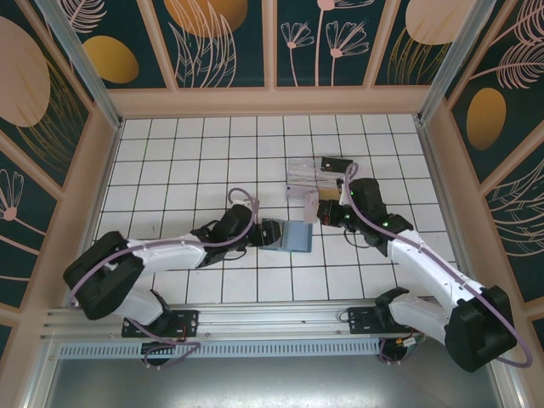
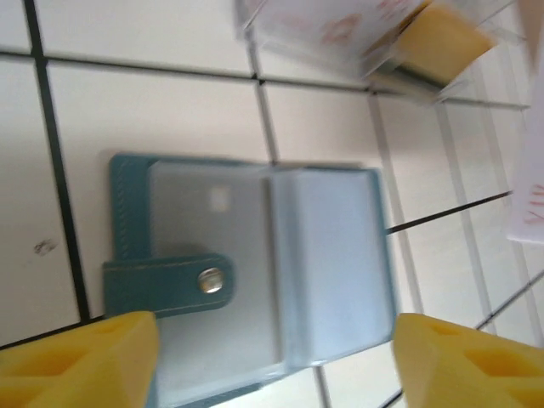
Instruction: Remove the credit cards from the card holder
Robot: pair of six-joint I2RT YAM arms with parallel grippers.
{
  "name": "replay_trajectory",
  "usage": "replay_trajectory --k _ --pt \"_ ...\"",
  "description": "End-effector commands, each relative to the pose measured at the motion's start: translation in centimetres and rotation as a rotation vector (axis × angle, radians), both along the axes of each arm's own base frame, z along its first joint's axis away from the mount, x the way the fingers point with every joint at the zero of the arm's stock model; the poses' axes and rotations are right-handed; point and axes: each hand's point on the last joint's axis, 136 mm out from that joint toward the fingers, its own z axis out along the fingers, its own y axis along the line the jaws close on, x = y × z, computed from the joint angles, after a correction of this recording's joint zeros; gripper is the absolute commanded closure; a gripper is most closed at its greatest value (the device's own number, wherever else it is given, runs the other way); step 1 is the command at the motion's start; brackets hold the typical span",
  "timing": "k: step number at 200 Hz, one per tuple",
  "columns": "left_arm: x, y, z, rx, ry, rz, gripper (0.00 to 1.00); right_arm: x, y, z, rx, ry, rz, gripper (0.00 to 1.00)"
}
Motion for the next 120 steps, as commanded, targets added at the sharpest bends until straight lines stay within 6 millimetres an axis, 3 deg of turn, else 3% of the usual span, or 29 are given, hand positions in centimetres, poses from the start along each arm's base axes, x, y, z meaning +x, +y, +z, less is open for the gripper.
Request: replay_trajectory --k 1,7,16,43,93,120 --pt "0.1 0.8 3.0 -0.052 -0.093 0.017 0.16 1.1 -0.3 1.7 -0.143 -0.089 0.028 1.00" --pt "0.0 1.4 3.4 -0.057 -0.110 0.031 0.07 1.5 0.0 1.9 -0.187 -0.115 0.045 1.00" --pt "-0.1 2.3 4.2 -0.069 -0.141 0.058 0.02 1.9 0.7 2.3 -0.265 -0.167 0.077 1.00" --pt "-1.0 4.9 5.6 -0.099 -0.214 0.108 0.01 3.0 2.7 2.4 -0.549 -0.335 0.240 1.00" --pt "-2.2 9.6 6.4 -0.107 -0.294 0.230 0.01 5.5 2.5 1.3 -1.061 -0.545 0.474 1.00" --pt "-2.7 11.6 6.5 -0.119 -0.331 0.284 0.01 4.5 4.1 1.0 -1.167 -0.681 0.678 1.00"
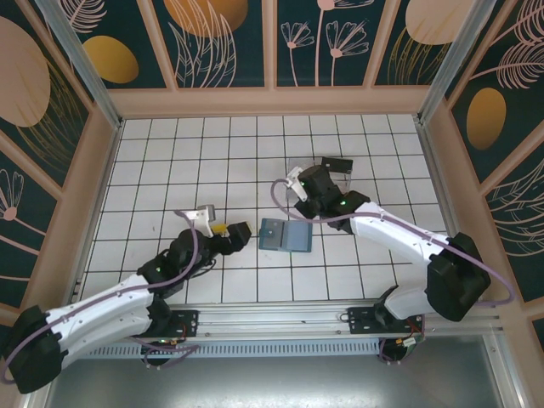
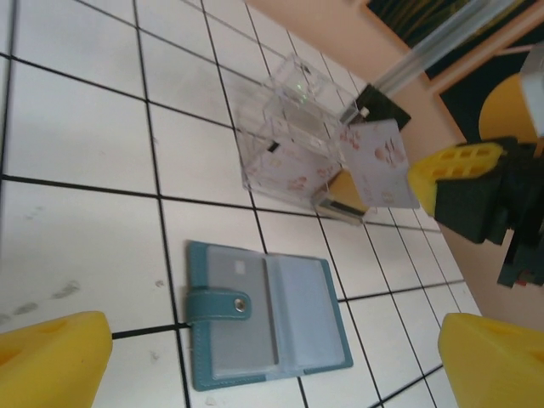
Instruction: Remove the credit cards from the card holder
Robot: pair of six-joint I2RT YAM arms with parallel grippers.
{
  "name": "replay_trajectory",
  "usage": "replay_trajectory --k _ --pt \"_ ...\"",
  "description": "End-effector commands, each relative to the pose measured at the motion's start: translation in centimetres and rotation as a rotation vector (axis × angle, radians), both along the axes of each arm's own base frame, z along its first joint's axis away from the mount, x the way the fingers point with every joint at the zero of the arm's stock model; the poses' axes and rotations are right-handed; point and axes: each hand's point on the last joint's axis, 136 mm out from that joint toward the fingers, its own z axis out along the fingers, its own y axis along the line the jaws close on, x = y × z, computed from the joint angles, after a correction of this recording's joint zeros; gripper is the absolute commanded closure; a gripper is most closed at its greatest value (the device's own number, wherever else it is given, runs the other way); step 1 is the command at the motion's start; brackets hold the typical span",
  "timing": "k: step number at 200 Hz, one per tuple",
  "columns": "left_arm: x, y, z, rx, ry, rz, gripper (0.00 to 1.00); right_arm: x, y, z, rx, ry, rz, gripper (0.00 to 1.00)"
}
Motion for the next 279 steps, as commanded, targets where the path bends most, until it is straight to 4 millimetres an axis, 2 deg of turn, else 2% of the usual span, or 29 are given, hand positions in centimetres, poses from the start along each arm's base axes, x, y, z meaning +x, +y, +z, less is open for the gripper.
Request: replay_trajectory --k 1,17,51,64,84,131,173,242,279 --pt "-0.1 2.4 -0.9 0.031 -0.020 0.082 0.01 0.2 0.3 1.4 -0.232 -0.150 0.199 1.00" --pt "-0.4 3.0 -0.7 0.011 -0.038 0.093 0.01 -0.1 0.7 0.7 -0.296 -0.177 0.294 1.00" --pt "-0.8 3.7 -1.2 0.006 -0.034 0.104 0.01 0.4 0.0 -2.0 -0.443 -0.156 0.393 1.00" --pt "-0.9 3.8 -1.6 0.000 -0.026 0.106 0.01 1.0 0.1 -2.1 -0.465 -0.171 0.408 1.00" --pt "-1.1 4.0 -1.8 -0.004 -0.025 0.107 0.01 1.6 0.6 -2.2 -0.452 -0.166 0.417 1.00" --pt "-1.3 4.3 -1.8 -0.005 -0.030 0.112 0.01 2.9 0.5 -3.7 -0.451 -0.137 0.407 1.00" --pt "-1.2 4.4 -1.8 0.009 -0.033 0.114 0.02 4.3 0.1 -3.6 -0.413 -0.134 0.373 1.00" --pt "-1.2 4.6 -2.0 0.027 -0.036 0.118 0.01 5.1 1.0 -5.1 -0.410 -0.084 0.383 1.00" --pt "-1.2 4.6 -2.0 0.033 -0.040 0.118 0.01 5.4 0.6 -6.1 -0.420 -0.067 0.369 1.00"
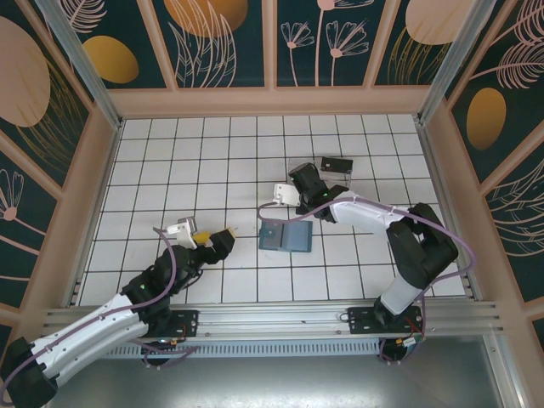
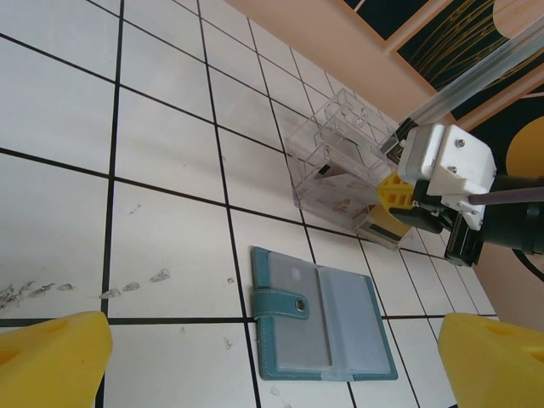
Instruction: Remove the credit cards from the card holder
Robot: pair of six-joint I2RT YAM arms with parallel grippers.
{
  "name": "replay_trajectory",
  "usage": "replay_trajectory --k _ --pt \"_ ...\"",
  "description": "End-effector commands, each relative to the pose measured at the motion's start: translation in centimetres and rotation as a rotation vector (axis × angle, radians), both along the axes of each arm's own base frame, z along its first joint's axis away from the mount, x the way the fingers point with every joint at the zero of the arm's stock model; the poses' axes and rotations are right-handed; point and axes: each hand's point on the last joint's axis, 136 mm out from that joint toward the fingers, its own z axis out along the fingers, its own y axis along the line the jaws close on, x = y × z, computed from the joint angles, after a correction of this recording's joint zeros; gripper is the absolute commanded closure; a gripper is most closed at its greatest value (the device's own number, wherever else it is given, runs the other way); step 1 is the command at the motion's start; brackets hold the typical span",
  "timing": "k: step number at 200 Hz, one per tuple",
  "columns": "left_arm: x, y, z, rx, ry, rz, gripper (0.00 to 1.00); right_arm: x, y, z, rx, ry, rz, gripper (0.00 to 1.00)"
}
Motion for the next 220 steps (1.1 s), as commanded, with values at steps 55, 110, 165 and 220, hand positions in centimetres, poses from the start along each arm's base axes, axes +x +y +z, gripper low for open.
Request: replay_trajectory --k 55,110,165,220 --pt "0.0 0.7 -0.6 0.041 -0.006 0.021 0.01 1.7 -0.3 -0.9 0.033 0.003 -0.058 0.91" --pt "0.0 1.0 -0.5 0.038 -0.017 0.027 0.01 2.9 -0.2 -0.8 0.035 -0.027 -0.116 0.69" --pt "-0.1 1.0 -0.5 0.034 -0.018 0.025 0.01 4.9 -1.1 1.0 0.022 -0.144 -0.179 0.68" --pt "-0.1 0.9 -0.5 0.034 -0.017 0.023 0.01 5.1 -1.2 1.6 0.060 -0.157 -0.210 0.68"
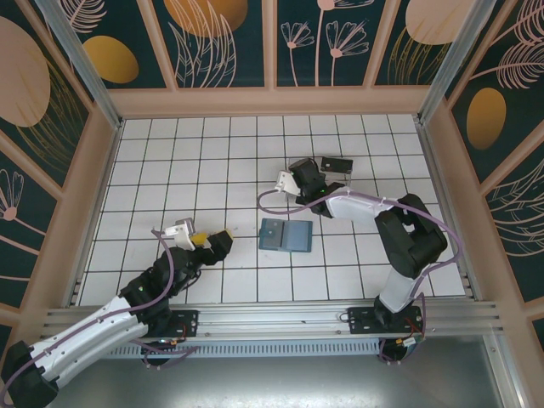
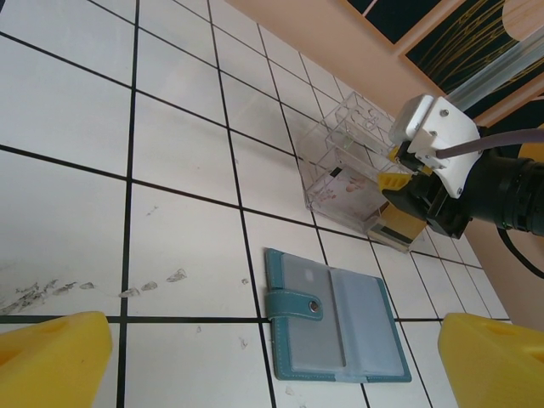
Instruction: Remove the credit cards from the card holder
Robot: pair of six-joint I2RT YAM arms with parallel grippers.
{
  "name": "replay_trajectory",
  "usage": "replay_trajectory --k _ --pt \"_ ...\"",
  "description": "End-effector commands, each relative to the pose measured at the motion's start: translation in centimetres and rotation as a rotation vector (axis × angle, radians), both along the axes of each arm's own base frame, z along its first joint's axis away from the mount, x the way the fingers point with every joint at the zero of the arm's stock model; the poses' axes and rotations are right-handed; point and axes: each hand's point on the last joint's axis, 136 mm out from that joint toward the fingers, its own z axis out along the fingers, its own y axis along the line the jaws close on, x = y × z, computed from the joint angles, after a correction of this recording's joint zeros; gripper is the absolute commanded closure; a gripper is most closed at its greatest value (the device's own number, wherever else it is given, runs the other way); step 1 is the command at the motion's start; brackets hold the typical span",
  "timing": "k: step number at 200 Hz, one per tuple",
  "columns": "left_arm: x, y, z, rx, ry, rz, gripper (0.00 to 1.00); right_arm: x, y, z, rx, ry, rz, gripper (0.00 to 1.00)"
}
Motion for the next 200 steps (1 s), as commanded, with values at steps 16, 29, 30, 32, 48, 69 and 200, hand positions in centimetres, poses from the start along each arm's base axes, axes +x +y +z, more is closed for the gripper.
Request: replay_trajectory --k 16,29,30,32,48,69,200 --pt "0.0 0.2 -0.2 0.017 -0.009 0.004 0.01 0.5 0.4 2.5 0.098 -0.038 -0.060 0.68" --pt "0.0 0.2 -0.2 0.019 -0.008 0.002 0.01 0.1 0.5 3.6 0.158 -0.040 -0.106 0.67" --pt "0.0 0.2 -0.3 0.020 -0.007 0.002 0.01 0.0 0.5 3.7 0.161 -0.041 -0.107 0.67" --pt "0.0 0.2 -0.3 0.021 -0.006 0.002 0.02 -0.1 0.6 3.9 0.176 -0.040 -0.118 0.67" --pt "0.0 0.0 -0.3 0.018 -0.002 -0.003 0.01 -1.1 0.9 5.2 0.288 -0.013 -0.195 0.68" --pt "0.1 -0.6 -0.4 0.014 0.010 -0.023 0.01 -3.1 1.2 5.9 0.455 0.058 -0.293 0.73" --pt "1.9 -11.2 -3.6 0.029 0.277 -0.301 0.18 -14.3 -0.3 -2.7 1.121 0.530 -0.821 0.79"
